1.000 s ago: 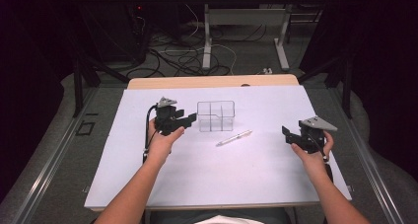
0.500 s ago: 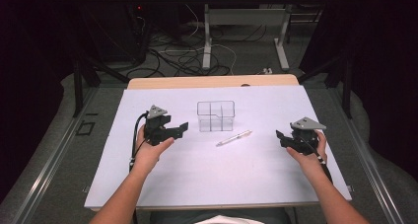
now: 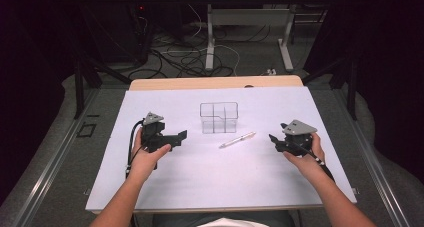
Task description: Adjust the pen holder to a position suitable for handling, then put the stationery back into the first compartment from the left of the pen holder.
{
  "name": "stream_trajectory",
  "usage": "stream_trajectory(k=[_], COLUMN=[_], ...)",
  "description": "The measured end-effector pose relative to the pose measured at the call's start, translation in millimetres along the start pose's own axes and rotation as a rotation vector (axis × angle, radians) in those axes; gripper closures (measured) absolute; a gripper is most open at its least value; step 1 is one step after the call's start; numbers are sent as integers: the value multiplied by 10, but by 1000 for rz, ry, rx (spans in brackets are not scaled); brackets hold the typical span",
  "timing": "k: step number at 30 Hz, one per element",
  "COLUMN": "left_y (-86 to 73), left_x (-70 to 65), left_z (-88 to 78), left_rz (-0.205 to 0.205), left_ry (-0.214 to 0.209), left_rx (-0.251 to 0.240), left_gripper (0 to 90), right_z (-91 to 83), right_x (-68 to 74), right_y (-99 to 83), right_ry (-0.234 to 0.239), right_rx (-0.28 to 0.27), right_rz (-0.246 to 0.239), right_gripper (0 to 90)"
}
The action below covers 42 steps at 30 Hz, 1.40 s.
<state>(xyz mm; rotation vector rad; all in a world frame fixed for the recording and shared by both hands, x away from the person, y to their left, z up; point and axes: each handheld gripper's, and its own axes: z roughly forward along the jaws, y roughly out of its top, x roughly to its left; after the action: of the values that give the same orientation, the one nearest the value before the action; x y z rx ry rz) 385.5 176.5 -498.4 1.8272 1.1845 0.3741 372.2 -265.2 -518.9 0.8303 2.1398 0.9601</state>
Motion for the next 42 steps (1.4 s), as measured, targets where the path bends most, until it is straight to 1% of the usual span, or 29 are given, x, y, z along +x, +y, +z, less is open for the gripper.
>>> stream_trajectory(k=[1, 2, 3, 4, 5, 6, 7, 8, 9, 10, 11, 12, 15, 16, 18, 20, 21, 24, 25, 26, 29, 32, 33, 34, 36, 37, 40, 41, 42], left_y=[1, -4, -8, -8, -15, -18, -23, -23, -31, -29, -38, -43, -48, -53, -60, -68, -69, -69, -68, -68, -71, -77, -74, -77, -78, -81, -86, -88, -91], left_x=[13, 18, 24, 34, 36, 42, 50, 62, 63, 77, 80, 88, 112, 115, 126, 132, 137, 135, 135, 137, 136, 138, 142, 141, 147, 148, 146, 144, 141], left_z=[-10, -19, -26, -35, -31, -30, -32, -38, -31, -40, -35, -38, -46, -44, -45, -45, -49, -61, -63, -63, -65, -58, -63, -57, -62, -59, -53, -48, -43], left_rz=[10, 9, 15, 20, 16, 13, 12, 18, 13, 25, 18, 19, 21, 11, 7, 3, 8, 1, 0, 0, -2, 1, 2, -3, -5, -7, -5, -4, -3], left_ry=[4, 3, 10, 10, 18, 18, 20, 23, 29, 25, 20, 20, 21, 22, 24, 24, 24, 21, 21, 20, 16, 18, 16, 19, 14, 13, 14, 13, 15], left_rx=[-1, -4, -7, -2, -15, -20, -23, -19, -33, -23, -34, -39, -45, -46, -44, -45, -46, -43, -42, -43, -46, -50, -41, -53, -47, -48, -41, -43, -48], left_gripper=[12, 3, 3, 3, 3, 3, 3, 3, 3, 2, 3, 3, 2, 3, 2, 3, 2, 2, 2, 2, 3, 3, 2, 3, 2, 3, 2, 3, 2], right_z=[14, 54, 54, 70, 104, 102, 117, 144, 144, 154, 187, 187, 232, 250, 278, 305, 319, 339, 350, 350, 380, 395, 405, 412, 419, 431, 454, 464, 484], right_x=[23, 66, 66, 90, 118, 143, 164, 176, 195, 215, 237, 237, 280, 292, 330, 353, 394, 418, 434, 434, 455, 461, 463, 461, 465, 464, 460, 461, 475], right_y=[31, 99, 99, 136, 165, 210, 248, 282, 325, 359, 417, 417, 486, 506, 543, 598, 635, 681, 731, 731, 790, 846, 847, 859, 870, 868, 882, 892, 881], right_ry=[7, 24, 24, 32, 36, 34, 41, 51, 60, 67, 84, 84, 116, 128, 144, 160, 157, 169, 176, 176, 187, 202, 203, 210, 221, 221, 241, 246, 240], right_rx=[12, 44, 44, 57, 40, 78, 84, 71, 99, 109, 117, 117, 141, 150, 167, 165, 162, 148, 153, 153, 145, 162, 150, 153, 159, 145, 161, 169, 145], right_rz=[-35, -110, -110, -149, -189, -231, -263, -297, -326, -345, -392, -392, -450, -474, -511, -582, -599, -617, -646, -646, -688, -724, -725, -737, -743, -743, -746, -757, -748], right_gripper=[423, 433, 433, 440, 443, 442, 439, 429, 415, 397, 366, 366, 322, 306, 305, 298, 293, 287, 281, 281, 271, 272, 273, 275, 278, 282, 291, 298, 309])
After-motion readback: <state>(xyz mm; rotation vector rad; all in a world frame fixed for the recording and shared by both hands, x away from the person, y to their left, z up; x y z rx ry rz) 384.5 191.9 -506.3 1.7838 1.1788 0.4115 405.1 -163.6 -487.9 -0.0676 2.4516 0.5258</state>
